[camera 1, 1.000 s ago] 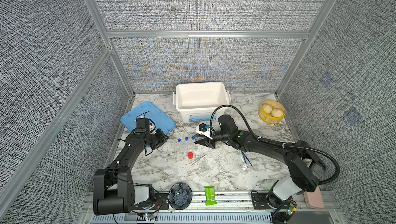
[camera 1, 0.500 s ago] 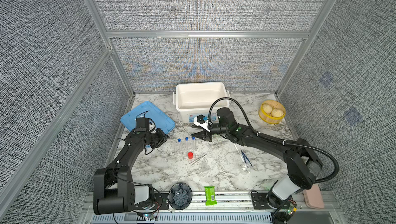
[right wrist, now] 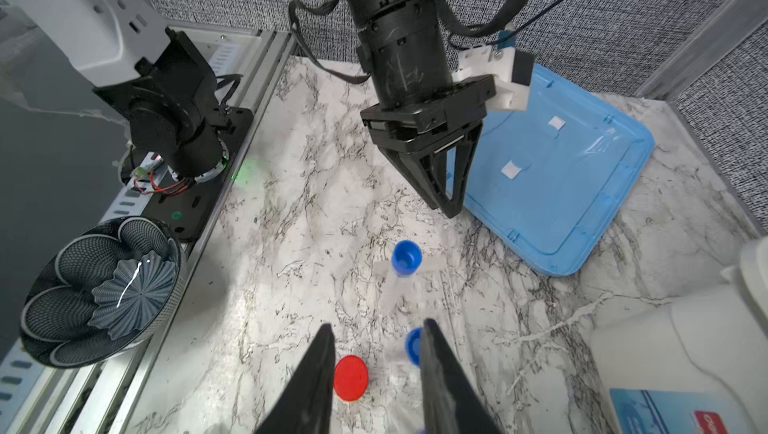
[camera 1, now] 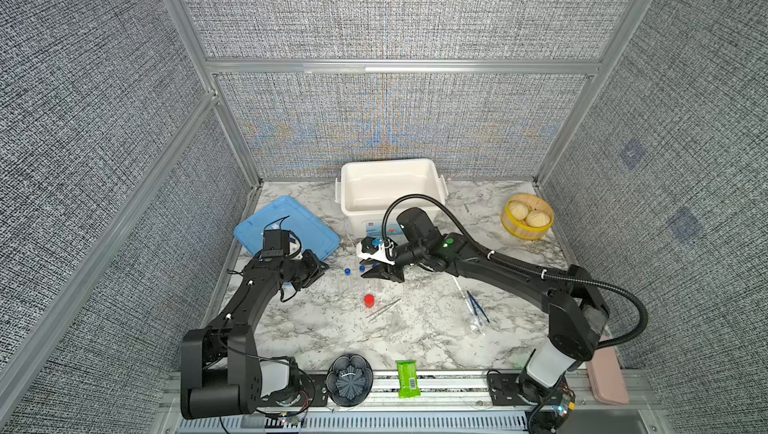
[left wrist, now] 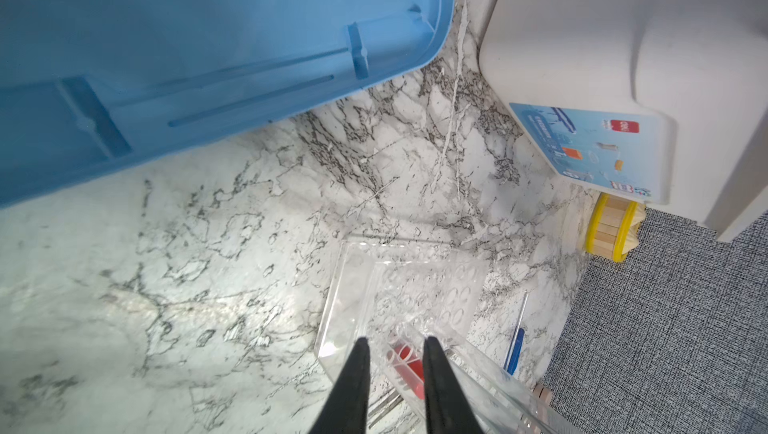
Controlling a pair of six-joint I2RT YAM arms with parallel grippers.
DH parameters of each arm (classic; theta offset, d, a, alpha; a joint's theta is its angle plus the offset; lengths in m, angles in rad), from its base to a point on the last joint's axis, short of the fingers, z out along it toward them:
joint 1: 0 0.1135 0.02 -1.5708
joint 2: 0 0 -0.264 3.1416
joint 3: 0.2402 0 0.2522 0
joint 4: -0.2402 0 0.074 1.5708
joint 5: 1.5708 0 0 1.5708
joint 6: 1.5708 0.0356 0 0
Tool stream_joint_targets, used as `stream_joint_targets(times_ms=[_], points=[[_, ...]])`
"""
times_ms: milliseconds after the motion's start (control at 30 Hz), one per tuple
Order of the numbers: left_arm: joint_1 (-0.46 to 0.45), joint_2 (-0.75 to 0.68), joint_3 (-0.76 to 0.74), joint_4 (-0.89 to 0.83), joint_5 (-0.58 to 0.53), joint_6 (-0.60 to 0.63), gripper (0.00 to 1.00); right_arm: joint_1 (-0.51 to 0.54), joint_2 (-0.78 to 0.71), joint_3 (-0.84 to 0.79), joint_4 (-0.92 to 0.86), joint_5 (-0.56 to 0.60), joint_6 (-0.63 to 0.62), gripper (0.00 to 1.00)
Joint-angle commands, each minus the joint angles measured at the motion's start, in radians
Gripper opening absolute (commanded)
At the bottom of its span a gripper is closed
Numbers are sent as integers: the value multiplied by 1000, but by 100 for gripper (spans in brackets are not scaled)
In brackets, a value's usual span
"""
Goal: Organize the chemistry lab equipment
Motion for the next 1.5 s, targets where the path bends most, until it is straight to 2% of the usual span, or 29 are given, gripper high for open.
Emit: stream_joint_targets(times_ms=[0,167,600,1467], points=[[0,-1,-6,0,12,1,26,13,12,26,-102,94,-66,33],[0,4,-23,15,15,-2,25,27,34,57,-116,164,-67,24],[0,15,-22,20,19,6,25,44,70,87,-117,174,-78,19],[0,11,-16,10,28,15,25,45,96,113,-138,185,-78,20]])
